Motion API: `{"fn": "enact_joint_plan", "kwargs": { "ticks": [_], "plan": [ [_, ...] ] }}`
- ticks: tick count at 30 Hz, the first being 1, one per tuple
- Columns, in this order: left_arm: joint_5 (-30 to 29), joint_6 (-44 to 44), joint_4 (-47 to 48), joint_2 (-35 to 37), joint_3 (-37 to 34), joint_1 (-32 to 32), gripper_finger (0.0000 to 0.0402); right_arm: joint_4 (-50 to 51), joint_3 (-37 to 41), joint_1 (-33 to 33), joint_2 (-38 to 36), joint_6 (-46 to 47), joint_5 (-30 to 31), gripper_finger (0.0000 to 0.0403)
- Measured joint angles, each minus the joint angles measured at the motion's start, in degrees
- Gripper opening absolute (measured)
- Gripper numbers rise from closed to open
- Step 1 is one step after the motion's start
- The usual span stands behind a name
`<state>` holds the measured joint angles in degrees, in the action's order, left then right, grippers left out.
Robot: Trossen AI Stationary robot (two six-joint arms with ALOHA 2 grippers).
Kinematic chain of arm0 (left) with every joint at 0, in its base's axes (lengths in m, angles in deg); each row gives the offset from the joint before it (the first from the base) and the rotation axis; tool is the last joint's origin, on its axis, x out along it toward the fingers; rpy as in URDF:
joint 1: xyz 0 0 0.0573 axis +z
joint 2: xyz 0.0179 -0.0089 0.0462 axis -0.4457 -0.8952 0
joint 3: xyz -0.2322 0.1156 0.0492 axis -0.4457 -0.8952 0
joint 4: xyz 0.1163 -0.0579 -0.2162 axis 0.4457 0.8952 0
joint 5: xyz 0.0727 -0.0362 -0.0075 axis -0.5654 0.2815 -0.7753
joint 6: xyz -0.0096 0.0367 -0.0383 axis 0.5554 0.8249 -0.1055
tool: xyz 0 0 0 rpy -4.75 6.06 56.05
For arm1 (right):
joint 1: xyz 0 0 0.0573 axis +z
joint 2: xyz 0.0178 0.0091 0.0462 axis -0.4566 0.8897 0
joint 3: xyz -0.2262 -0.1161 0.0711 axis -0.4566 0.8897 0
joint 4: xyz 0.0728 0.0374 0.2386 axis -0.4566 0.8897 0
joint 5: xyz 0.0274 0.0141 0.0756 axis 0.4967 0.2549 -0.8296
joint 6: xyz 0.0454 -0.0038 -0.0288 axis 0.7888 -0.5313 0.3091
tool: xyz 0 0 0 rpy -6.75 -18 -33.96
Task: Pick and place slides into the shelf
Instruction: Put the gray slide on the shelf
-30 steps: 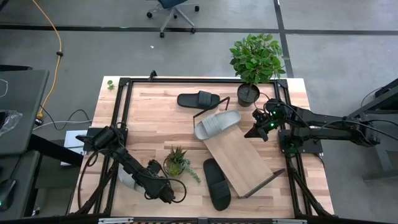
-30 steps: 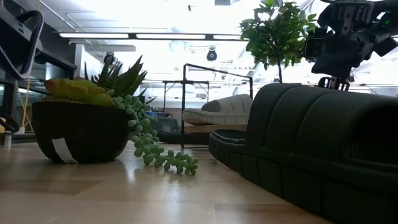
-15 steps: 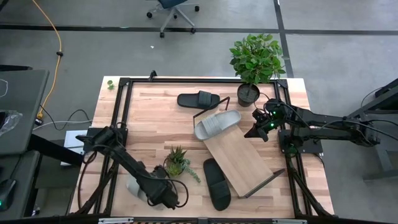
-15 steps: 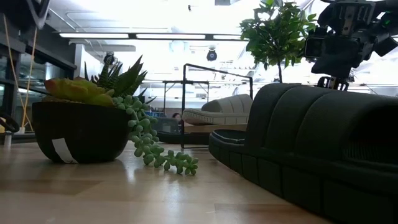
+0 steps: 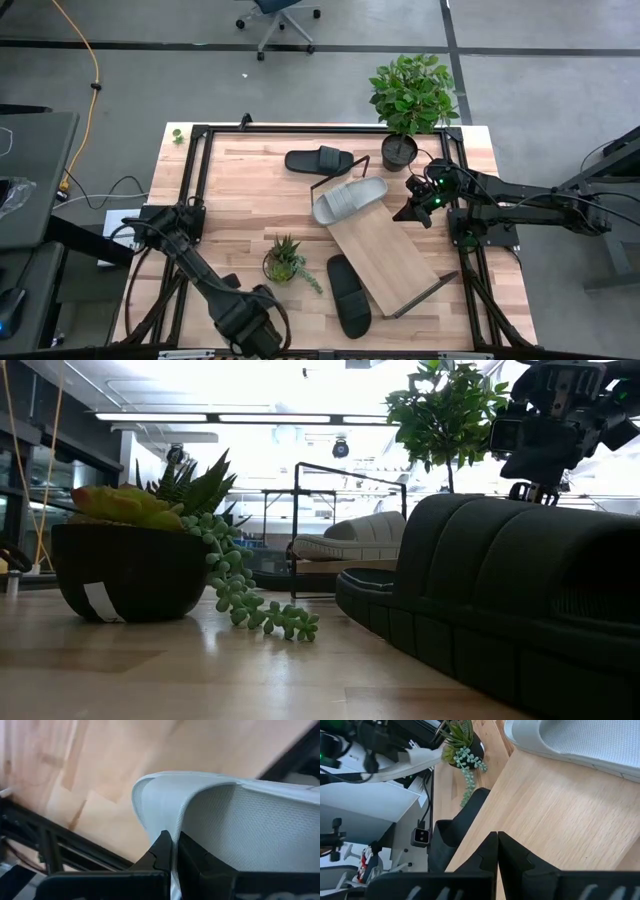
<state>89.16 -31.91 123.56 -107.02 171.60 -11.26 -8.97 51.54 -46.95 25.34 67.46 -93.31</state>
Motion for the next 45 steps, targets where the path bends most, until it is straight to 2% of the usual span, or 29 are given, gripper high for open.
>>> {"fn": "enact_joint_plan", "kwargs": {
  "ticks": [4,16,20,24,31,33,38,43,45],
  "plan": [
    [-2.61,0.20,0.05,0.00,4.32,-0.20,0.0001,0.00,0.00,-0.01,-0.01,0.00,0.02,0.0003],
    [-23.37,8.13,0.00,0.02,25.41,-0.16,0.0000,0.00,0.00,0.01,0.00,1.07,-0.33,0.0003],
    [-28.88,12.77,-8.29,3.95,23.46,-0.16,0.0000,-0.01,0.00,0.01,-0.02,1.68,-0.65,0.0003],
    [-33.67,17.87,-11.15,6.14,25.35,-0.15,0.0000,-0.03,0.00,0.00,-0.02,2.64,-0.85,0.0003],
    [-49.82,28.98,-14.90,9.87,25.38,0.41,0.0000,-1.10,0.02,0.01,-0.02,5.20,-1.33,0.0003],
    [-52.90,33.03,-15.82,10.67,25.35,1.48,0.0000,-2.67,0.02,0.01,0.00,6.60,-2.19,0.0003],
    [-52.86,43.15,-16.79,12.49,25.35,5.84,0.0000,-12.33,0.02,0.02,-0.01,11.18,-5.90,0.0003],
    [-48.73,54.81,-18.50,13.57,25.35,12.10,0.0000,-27.20,0.02,0.01,0.00,17.18,-8.07,0.0003],
    [-45.73,62.52,-21.25,13.57,25.35,14.59,0.0000,-33.31,0.02,0.01,0.00,20.00,-8.68,0.0003]
  ]
}}
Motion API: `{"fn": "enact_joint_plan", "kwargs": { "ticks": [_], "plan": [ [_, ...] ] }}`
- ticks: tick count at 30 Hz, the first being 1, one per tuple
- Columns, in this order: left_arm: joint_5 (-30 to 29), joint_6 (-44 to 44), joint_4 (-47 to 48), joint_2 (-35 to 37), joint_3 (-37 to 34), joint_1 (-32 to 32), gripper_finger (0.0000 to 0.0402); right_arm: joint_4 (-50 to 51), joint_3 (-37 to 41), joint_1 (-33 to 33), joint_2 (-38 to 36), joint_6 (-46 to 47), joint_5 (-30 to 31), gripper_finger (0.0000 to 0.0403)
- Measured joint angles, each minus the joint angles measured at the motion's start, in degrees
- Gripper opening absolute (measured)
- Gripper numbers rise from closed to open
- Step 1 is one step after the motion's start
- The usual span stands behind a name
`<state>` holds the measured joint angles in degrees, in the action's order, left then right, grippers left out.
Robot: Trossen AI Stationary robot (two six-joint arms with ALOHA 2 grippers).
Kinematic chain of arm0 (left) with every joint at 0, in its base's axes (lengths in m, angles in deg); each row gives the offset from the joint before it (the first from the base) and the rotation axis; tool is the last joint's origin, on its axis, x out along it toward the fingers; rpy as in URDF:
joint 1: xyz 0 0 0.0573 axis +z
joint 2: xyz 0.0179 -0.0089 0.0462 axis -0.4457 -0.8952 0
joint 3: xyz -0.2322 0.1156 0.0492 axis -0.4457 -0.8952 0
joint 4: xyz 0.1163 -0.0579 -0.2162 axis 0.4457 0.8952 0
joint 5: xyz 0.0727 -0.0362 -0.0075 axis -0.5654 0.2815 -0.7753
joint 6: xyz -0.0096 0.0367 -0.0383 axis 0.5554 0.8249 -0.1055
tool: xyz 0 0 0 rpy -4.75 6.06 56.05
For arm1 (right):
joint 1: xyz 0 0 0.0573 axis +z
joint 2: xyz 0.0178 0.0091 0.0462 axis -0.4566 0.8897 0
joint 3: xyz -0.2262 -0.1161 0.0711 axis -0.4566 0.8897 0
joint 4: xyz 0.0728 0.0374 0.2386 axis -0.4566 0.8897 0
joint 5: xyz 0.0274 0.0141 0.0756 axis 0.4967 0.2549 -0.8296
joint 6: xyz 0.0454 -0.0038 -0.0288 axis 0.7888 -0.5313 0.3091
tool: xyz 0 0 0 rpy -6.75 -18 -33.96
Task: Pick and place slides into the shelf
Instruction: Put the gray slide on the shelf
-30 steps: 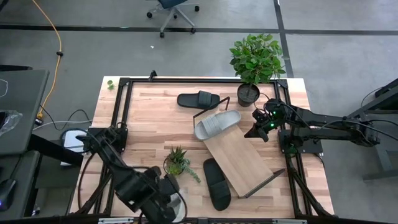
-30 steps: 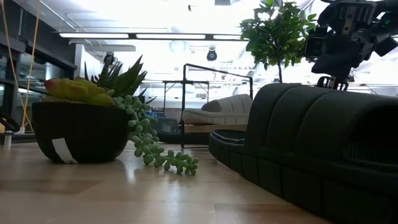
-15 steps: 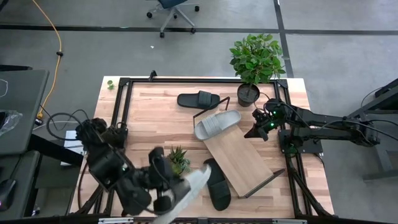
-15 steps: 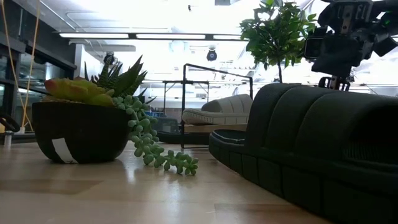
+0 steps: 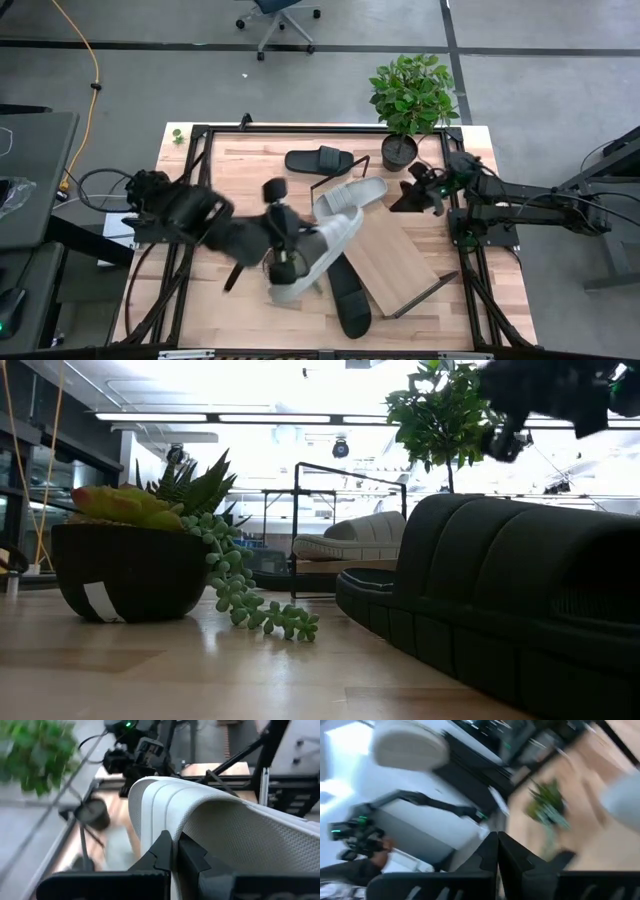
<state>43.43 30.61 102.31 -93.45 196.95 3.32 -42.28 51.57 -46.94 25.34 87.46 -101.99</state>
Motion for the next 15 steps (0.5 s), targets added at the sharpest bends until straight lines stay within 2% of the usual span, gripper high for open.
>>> {"fn": "enact_joint_plan", "kwargs": {
  "ticks": [4,8,11,15],
  "plan": [
    [9.18,15.87,-6.02,-0.25,-0.06,5.04,0.0000,-9.89,0.00,0.00,-0.02,6.12,-0.05,0.0004],
    [16.83,22.28,-4.36,-0.74,-0.09,9.69,0.0000,-16.39,0.00,0.00,-0.07,12.68,-0.23,0.0029],
    [17.19,27.20,-0.32,-0.70,-0.09,11.98,0.0000,-19.33,0.00,0.00,-0.20,18.50,-0.69,0.0069],
    [14.28,33.28,2.32,-0.72,-0.09,14.16,0.0000,-18.98,0.00,0.00,-0.15,25.35,-1.38,0.0135]
  ]
}}
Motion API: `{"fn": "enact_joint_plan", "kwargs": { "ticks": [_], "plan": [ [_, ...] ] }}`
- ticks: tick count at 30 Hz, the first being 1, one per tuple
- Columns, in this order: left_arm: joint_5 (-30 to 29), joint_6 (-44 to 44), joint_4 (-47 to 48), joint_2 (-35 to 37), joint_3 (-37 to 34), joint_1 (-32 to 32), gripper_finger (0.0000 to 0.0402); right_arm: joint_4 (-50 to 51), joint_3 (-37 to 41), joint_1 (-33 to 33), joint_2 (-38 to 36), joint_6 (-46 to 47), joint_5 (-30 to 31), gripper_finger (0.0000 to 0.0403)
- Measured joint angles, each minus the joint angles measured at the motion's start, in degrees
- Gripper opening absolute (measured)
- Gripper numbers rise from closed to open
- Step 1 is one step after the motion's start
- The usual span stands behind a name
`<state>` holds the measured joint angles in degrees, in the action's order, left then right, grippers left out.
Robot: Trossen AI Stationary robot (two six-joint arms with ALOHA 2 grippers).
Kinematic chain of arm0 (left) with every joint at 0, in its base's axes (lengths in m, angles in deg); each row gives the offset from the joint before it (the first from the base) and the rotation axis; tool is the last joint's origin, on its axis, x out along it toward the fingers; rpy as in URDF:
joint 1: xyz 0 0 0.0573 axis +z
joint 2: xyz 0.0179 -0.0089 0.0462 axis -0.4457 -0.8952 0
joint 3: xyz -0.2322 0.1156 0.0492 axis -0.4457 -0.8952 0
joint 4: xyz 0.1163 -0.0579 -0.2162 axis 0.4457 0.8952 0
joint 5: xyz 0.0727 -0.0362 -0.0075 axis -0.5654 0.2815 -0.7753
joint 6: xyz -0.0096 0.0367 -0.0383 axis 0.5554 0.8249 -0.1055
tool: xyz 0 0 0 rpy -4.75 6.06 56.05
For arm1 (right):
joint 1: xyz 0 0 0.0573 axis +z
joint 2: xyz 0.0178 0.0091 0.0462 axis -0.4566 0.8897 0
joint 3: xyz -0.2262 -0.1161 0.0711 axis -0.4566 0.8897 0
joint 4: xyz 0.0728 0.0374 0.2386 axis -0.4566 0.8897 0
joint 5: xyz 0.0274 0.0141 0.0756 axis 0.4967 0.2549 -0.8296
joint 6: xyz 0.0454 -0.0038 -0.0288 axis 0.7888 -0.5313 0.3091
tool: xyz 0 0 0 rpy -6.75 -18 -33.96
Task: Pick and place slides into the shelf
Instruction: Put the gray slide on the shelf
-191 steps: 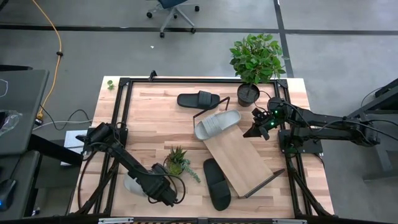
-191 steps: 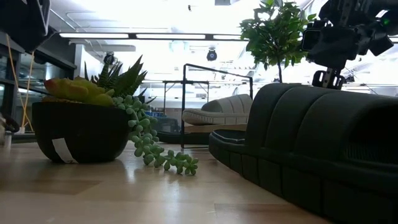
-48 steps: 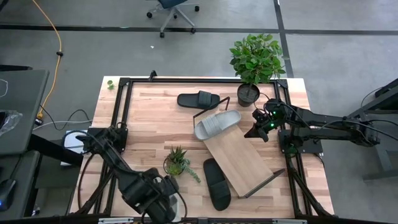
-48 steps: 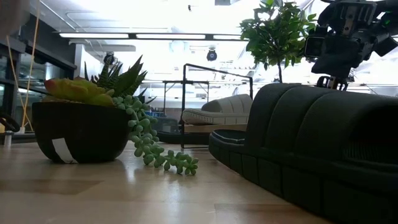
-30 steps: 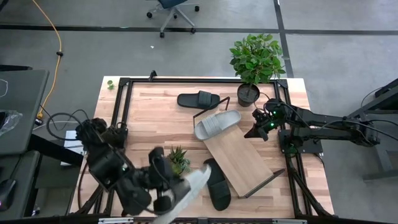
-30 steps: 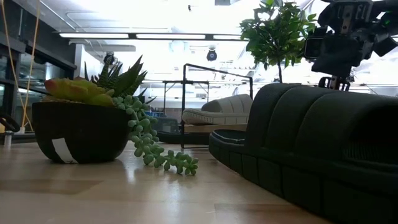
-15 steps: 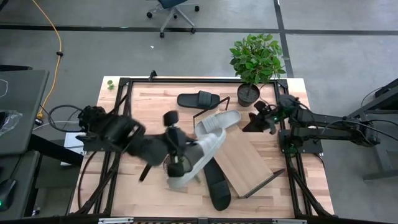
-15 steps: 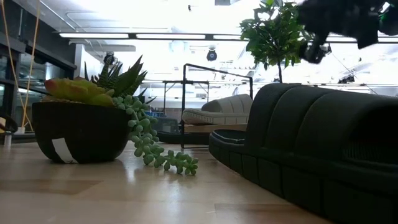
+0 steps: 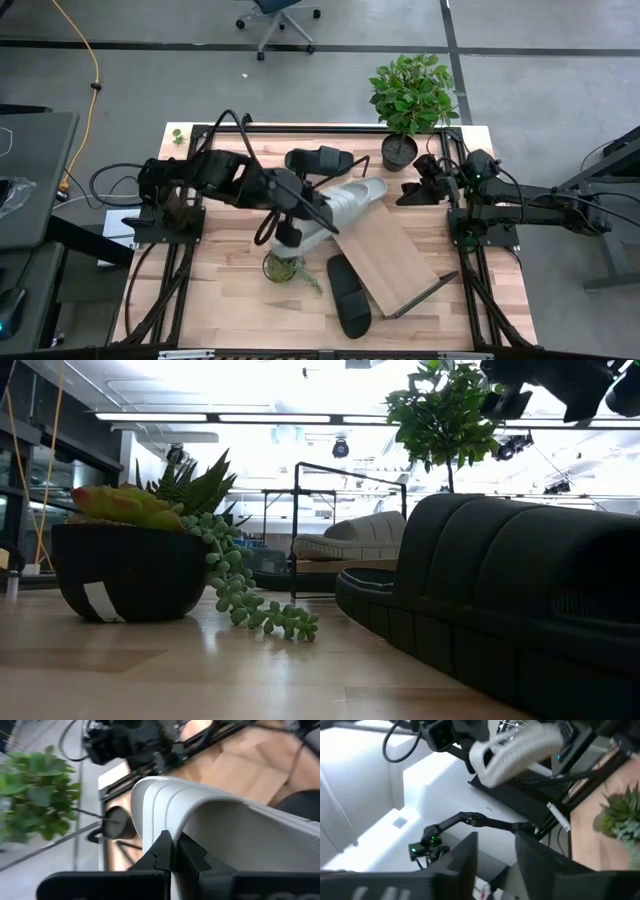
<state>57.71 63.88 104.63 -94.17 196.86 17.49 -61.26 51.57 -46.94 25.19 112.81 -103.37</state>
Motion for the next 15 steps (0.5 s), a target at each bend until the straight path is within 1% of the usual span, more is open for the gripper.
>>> {"fn": "enact_joint_plan", "kwargs": {
  "ticks": [3,5,11,15],
  "plan": [
    [-2.45,2.31,-0.60,0.02,0.00,1.28,0.0000,1.68,0.00,0.00,0.11,1.81,1.95,0.0172],
    [-5.07,2.10,-0.60,-0.35,0.00,1.84,0.0000,2.31,0.00,0.00,0.13,0.74,5.10,0.0185],
    [-17.56,-9.24,0.80,-2.78,0.03,2.02,0.0000,2.09,0.00,1.58,0.11,-5.53,20.98,0.0186],
    [-24.47,-10.35,1.07,-5.31,-0.05,2.28,0.0000,2.69,0.00,5.91,0.50,-10.22,29.93,0.0177]
  ]
}}
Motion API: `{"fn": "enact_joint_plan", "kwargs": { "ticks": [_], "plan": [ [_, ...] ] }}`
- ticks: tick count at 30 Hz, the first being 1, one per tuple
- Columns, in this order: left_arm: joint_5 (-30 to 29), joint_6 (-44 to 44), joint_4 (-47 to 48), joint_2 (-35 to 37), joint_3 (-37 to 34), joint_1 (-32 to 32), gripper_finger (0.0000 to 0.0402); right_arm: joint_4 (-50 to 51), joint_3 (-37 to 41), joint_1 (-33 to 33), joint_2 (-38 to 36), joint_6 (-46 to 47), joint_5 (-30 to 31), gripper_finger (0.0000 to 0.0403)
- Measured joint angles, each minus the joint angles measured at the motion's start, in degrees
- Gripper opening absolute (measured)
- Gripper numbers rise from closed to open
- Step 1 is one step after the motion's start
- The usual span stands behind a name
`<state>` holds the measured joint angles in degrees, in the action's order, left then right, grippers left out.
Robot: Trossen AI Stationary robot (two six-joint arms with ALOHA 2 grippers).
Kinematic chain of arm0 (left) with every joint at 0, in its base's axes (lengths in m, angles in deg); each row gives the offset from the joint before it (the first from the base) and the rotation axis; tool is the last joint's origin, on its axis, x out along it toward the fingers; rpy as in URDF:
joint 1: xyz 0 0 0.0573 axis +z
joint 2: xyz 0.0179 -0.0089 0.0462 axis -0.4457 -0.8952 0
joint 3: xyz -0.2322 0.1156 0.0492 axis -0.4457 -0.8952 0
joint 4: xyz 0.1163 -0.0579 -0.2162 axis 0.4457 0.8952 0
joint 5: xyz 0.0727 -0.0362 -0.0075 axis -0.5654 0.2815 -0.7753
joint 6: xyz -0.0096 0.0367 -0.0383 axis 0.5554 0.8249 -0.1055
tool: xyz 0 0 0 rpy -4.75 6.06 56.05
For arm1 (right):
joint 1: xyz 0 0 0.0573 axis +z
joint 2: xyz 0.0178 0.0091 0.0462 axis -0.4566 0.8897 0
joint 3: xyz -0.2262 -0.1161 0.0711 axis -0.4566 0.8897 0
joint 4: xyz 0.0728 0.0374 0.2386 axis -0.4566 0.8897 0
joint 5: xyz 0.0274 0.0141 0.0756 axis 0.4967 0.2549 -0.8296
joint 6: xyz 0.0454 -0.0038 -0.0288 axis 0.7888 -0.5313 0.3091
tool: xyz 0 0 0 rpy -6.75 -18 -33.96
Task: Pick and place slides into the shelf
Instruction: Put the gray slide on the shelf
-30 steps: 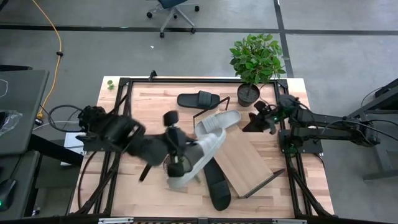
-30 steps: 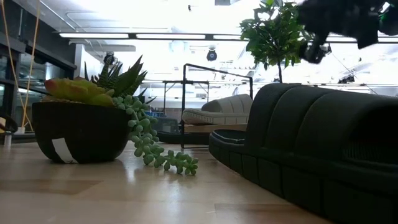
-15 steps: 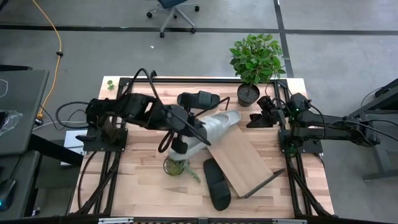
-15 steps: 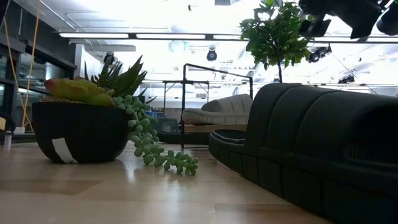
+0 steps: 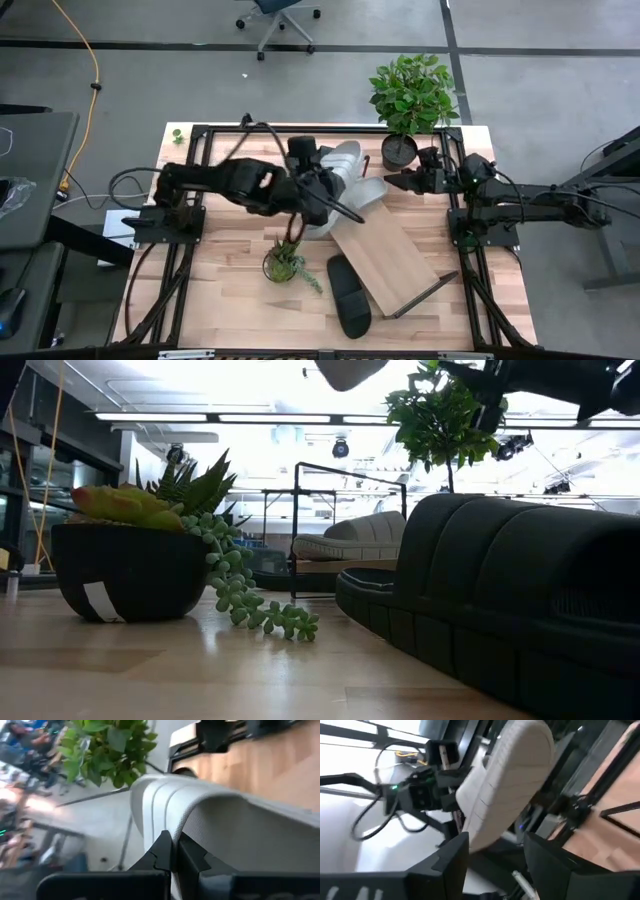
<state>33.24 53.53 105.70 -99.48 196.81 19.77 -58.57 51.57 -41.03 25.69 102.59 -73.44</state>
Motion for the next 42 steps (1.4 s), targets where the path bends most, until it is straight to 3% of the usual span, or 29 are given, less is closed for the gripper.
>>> {"fn": "enact_joint_plan", "kwargs": {
  "ticks": [8,15,27,37,42],
  "plan": [
    [-6.41,3.87,-0.07,-4.21,0.05,1.41,0.0000,2.13,0.02,11.52,2.21,-6.48,19.27,0.0169],
    [-8.59,9.86,-3.80,-7.43,0.02,1.99,0.0000,4.67,-1.72,16.96,6.14,-7.23,28.65,0.0169],
    [-13.11,12.65,-9.45,-8.55,0.05,2.60,0.0000,11.20,-11.21,16.89,13.09,-11.49,27.78,0.0175],
    [-12.63,12.47,-9.48,-9.62,0.05,2.62,0.0000,10.15,-11.67,16.50,13.71,-10.07,25.39,0.0270],
    [-12.55,13.04,-10.15,-11.51,0.11,2.61,0.0000,11.17,-11.65,16.50,13.87,-9.02,26.07,0.0283]
  ]
}}
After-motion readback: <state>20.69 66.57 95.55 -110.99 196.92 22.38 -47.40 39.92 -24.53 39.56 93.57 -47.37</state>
